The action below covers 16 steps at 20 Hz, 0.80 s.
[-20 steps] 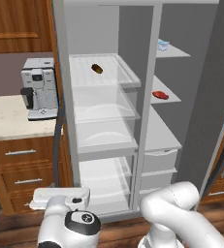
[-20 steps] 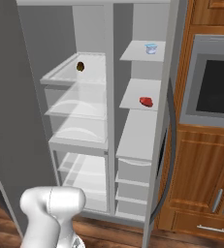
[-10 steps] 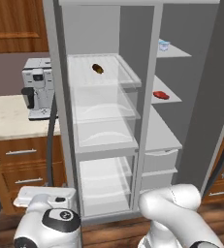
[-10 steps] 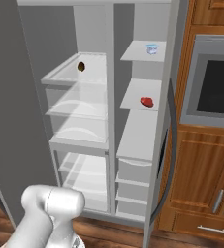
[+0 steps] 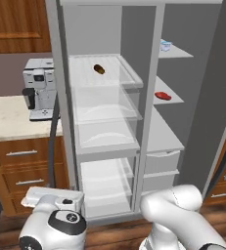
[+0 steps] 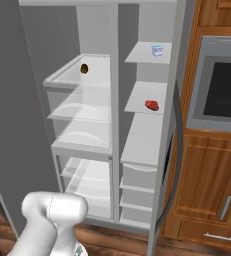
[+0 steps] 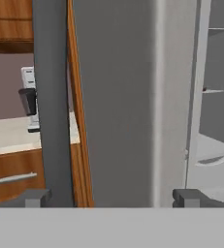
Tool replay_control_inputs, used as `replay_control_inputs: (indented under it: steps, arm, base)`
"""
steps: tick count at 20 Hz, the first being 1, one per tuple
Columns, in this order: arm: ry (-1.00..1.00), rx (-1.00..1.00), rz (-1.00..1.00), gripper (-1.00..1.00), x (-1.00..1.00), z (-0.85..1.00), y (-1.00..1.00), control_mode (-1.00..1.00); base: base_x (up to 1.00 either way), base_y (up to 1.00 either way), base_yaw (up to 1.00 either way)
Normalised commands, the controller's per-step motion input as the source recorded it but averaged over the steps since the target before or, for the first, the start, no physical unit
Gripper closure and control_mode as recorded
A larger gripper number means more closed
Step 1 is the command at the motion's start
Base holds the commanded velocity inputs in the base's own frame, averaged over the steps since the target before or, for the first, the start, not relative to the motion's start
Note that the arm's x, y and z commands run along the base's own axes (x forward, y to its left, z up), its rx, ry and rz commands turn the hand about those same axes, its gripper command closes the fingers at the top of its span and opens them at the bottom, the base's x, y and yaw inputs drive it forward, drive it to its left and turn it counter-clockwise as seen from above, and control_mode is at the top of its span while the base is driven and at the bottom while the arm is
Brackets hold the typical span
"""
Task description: There's a steak in the fridge that needs to be moved to the freezer for freezing. Pick up the steak from the fridge, place it on any shelf in the freezer, and close the fridge and freezer doors when done.
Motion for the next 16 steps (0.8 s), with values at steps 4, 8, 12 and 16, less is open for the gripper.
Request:
replay_control_inputs:
  steps: [4, 8, 12, 16]
  arm:
    - [0.01, 0.06, 0.0, -1.0, 0.22, -0.13, -0.94, -1.0]
    - [0.0, 0.09, 0.0, -1.0, 0.0, -0.01, -1.0, -1.0]
    - [0.03, 0.12, -0.02, -1.0, 0.13, 0.0, -1.0, -1.0]
    - [0.06, 0.15, -0.06, -1.0, 0.3, 0.0, -1.0, -1.0]
  base:
    - [0.0, 0.0, 0.0]
    - [0.0, 0.0, 0.0]
    - [0.0, 0.0, 0.0]
    - [0.0, 0.0, 0.0]
